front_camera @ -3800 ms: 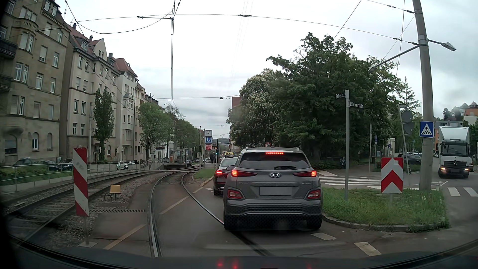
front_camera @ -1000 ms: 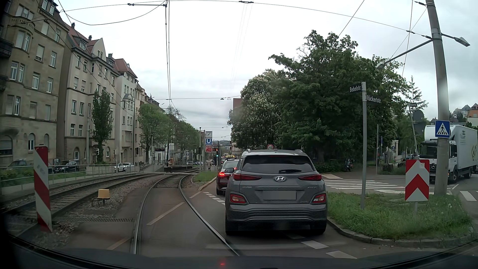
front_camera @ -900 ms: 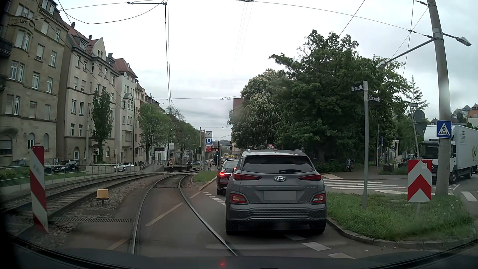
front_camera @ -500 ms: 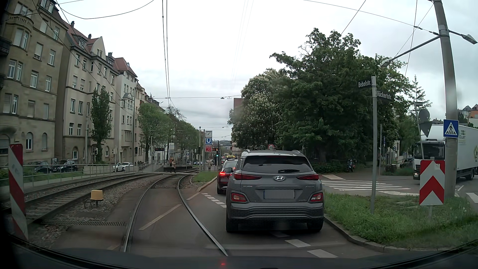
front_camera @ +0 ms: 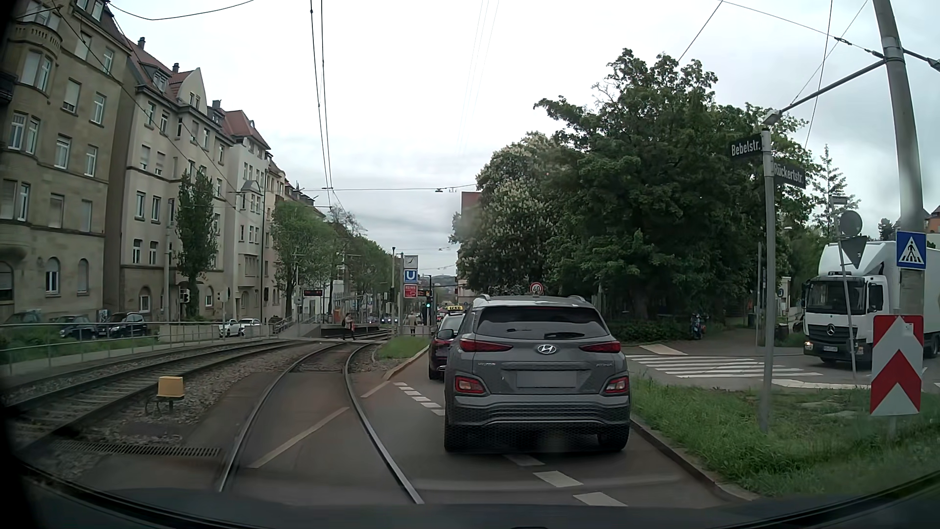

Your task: Follow the waypoints while adhering to traffic rules and regulations

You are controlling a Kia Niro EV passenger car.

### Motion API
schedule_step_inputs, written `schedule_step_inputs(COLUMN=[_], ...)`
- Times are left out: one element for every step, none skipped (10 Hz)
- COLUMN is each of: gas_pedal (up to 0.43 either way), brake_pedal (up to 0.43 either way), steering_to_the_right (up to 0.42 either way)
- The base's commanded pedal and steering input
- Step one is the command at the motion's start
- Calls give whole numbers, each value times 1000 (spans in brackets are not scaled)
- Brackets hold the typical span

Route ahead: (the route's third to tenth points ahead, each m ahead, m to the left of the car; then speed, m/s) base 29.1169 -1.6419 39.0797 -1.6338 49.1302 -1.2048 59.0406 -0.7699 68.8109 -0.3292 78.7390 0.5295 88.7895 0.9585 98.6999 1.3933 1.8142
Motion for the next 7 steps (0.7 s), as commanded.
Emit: schedule_step_inputs(gas_pedal=[87,87,87,87,87,87,28], brake_pedal=[0,0,0,0,0,0,0], steering_to_the_right=[-11,-11,-11,-9,-8,-7,-7])
